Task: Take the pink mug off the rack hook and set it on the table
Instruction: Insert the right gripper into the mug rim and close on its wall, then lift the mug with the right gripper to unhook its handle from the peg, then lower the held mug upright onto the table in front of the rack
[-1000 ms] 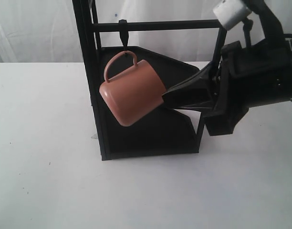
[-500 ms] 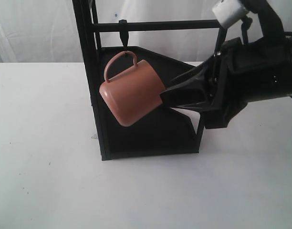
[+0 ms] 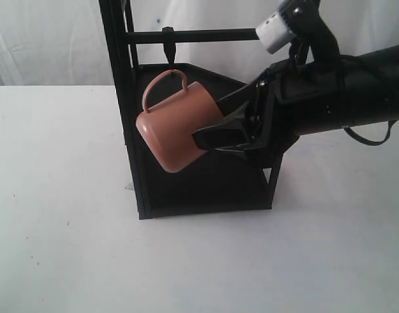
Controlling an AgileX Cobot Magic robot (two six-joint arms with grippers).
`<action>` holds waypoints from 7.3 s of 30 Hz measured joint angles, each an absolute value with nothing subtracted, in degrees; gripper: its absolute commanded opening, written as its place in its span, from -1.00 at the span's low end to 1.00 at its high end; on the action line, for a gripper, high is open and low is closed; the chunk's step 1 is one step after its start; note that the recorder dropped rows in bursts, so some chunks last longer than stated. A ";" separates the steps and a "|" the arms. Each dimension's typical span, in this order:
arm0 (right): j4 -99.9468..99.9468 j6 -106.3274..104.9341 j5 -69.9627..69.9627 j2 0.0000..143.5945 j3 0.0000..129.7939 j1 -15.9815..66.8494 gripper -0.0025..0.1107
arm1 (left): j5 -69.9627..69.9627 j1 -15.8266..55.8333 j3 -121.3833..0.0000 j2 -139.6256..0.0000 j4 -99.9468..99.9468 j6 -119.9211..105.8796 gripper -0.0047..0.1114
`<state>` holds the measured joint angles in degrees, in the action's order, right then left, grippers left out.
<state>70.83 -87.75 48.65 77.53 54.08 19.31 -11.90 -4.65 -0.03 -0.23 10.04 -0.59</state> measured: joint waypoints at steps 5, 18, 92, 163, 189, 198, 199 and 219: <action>71.74 -89.06 50.82 79.10 54.08 19.31 0.14 | -11.90 -4.65 -0.03 -0.23 10.04 -0.59 -0.92; 76.09 -93.82 60.05 79.19 54.08 19.31 0.14 | -11.90 -4.65 -0.03 -0.23 10.04 -0.59 -0.92; 77.36 -92.13 53.95 80.04 53.85 19.55 -0.96 | -11.90 -4.65 -0.03 -0.23 10.04 -0.59 -0.92; 3.12 -31.95 51.94 72.52 55.58 52.58 -0.96 | -11.90 -4.65 -0.03 -0.23 10.04 -0.59 -0.92; 10.32 -25.58 66.55 96.19 75.37 52.58 -0.96 | -11.90 -4.65 -0.03 -0.23 10.04 -0.59 -0.92; 8.74 -25.47 63.71 98.10 75.37 52.58 -0.96 | -11.90 -4.65 -0.03 -0.23 10.04 -0.59 -0.92; 8.50 -25.47 63.23 98.33 75.37 52.58 -0.96 | -11.90 -4.65 -0.03 -0.23 10.04 -0.59 -0.92; 8.01 -24.00 60.05 100.98 75.37 52.58 -0.96 | -11.90 -4.65 -0.03 -0.23 10.04 -0.59 -0.92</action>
<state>8.01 -24.00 60.05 100.98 75.37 52.58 -11.90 -4.65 -0.03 -0.23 10.04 -0.59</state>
